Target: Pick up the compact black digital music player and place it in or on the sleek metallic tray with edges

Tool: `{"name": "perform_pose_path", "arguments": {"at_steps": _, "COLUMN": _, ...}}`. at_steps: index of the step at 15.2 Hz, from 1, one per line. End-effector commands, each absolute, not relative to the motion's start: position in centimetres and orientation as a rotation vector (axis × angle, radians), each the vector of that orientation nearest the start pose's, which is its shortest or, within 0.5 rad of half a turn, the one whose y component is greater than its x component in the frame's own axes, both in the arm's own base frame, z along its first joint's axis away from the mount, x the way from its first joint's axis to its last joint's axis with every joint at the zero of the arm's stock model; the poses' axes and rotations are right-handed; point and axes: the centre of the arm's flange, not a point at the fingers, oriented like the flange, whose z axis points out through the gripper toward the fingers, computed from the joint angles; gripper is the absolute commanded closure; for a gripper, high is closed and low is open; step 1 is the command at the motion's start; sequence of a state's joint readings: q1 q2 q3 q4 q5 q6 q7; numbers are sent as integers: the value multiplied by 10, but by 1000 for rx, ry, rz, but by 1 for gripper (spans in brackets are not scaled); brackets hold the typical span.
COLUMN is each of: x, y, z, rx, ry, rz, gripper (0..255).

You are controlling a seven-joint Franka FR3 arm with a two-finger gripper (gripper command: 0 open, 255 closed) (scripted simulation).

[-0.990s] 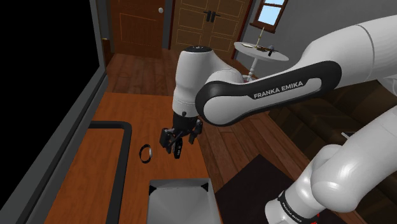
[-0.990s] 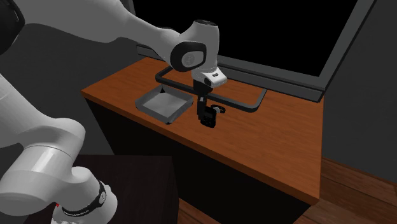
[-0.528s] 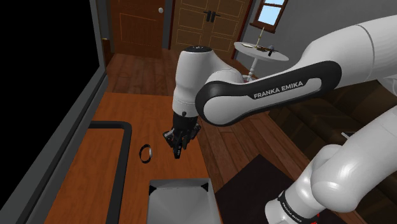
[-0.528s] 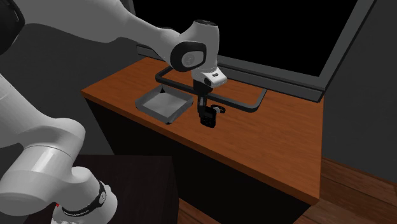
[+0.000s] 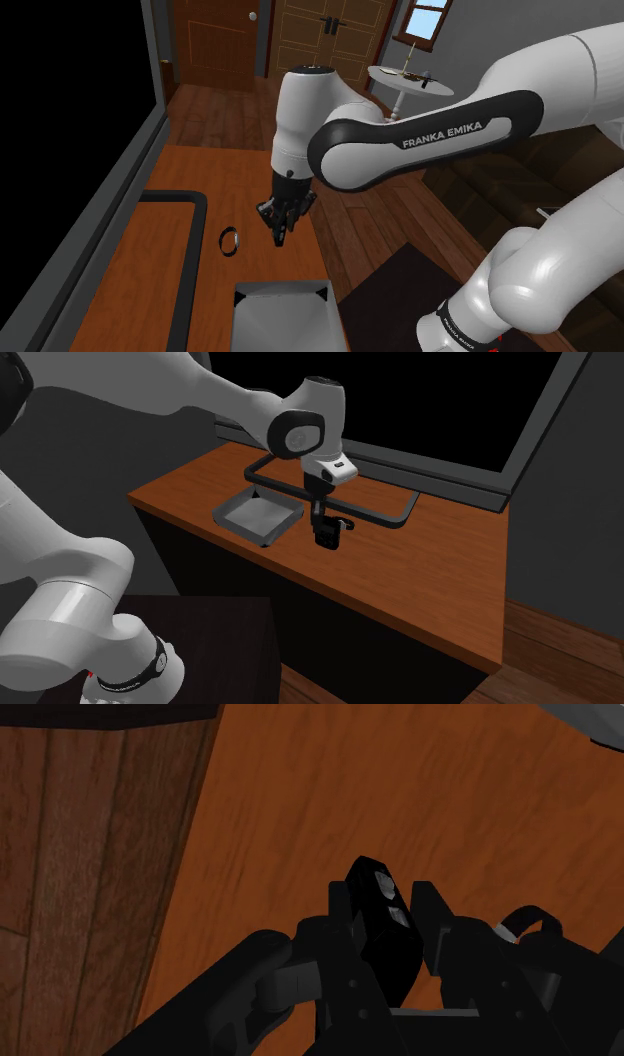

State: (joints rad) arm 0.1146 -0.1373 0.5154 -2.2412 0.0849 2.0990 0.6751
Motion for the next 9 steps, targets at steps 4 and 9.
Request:
{"name": "perform_pose_path", "arguments": {"at_steps": 4, "x": 399, "y": 300, "z": 442, "rx": -3147, "ry": 147, "rz": 32, "gripper": 255}}
{"name": "perform_pose_path", "arguments": {"at_steps": 9, "x": 399, "y": 300, "z": 469, "rx": -3147, "ry": 147, "rz": 32, "gripper": 255}}
